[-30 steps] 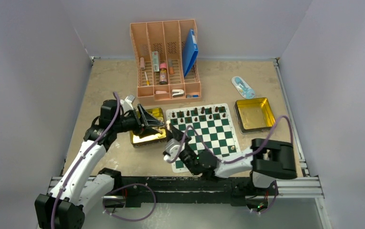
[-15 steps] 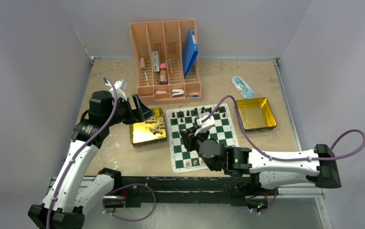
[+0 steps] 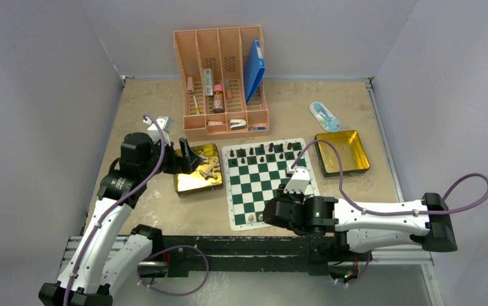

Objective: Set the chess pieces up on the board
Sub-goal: Place the chess piece on the chessboard.

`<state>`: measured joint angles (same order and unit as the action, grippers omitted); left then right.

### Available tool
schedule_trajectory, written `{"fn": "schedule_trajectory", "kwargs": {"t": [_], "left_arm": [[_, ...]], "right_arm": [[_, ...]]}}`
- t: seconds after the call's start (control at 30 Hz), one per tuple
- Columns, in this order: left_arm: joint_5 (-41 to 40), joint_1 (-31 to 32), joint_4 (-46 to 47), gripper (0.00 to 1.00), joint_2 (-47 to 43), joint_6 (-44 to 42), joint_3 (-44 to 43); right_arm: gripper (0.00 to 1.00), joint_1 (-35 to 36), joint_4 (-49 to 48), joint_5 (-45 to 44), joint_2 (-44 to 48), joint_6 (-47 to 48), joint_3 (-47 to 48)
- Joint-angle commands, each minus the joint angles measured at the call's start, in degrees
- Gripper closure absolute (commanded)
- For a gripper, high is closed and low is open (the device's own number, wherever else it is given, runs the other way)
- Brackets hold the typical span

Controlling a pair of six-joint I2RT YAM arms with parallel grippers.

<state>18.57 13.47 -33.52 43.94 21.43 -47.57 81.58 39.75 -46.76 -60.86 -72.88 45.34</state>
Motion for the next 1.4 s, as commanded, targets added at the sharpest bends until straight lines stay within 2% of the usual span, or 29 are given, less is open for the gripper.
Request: {"fn": "schedule_trajectory", "kwargs": {"t": [0.0,0.27,0.47,0.63,0.97,1.37], "left_arm": [[-0.98,-0.29,3.32,0.09,-0.71,-2.18,-0.72],[1.40,-0.29,2.35,0.08,1.13,-2.05,-0.67],[0.76,-0.29,3.14,0.08,-1.83,-2.18,0.26],[1.18,-0.29,3.11,0.08,-1.62,-2.33,0.29],[2.51,-0.21,3.46,0.08,-1.67,-2.53,0.33],[3.67,-0.20,3.72,0.08,-1.88,-2.60,0.42]], "right_arm": [[1.00,-0.22,13.12,-0.04,-1.46,-15.57,1.58],[1.00,-0.28,12.81,1.67,-1.39,-19.94,-1.33],[1.00,-0.41,11.15,1.42,0.60,-22.00,-4.06],[1.00,-0.50,10.51,1.49,-3.56,-23.07,-3.94],[1.00,-1.37,15.27,-1.09,-10.78,-29.26,-1.46],[1.00,-3.78,9.43,-1.63,-12.59,-27.18,-2.98]]}}
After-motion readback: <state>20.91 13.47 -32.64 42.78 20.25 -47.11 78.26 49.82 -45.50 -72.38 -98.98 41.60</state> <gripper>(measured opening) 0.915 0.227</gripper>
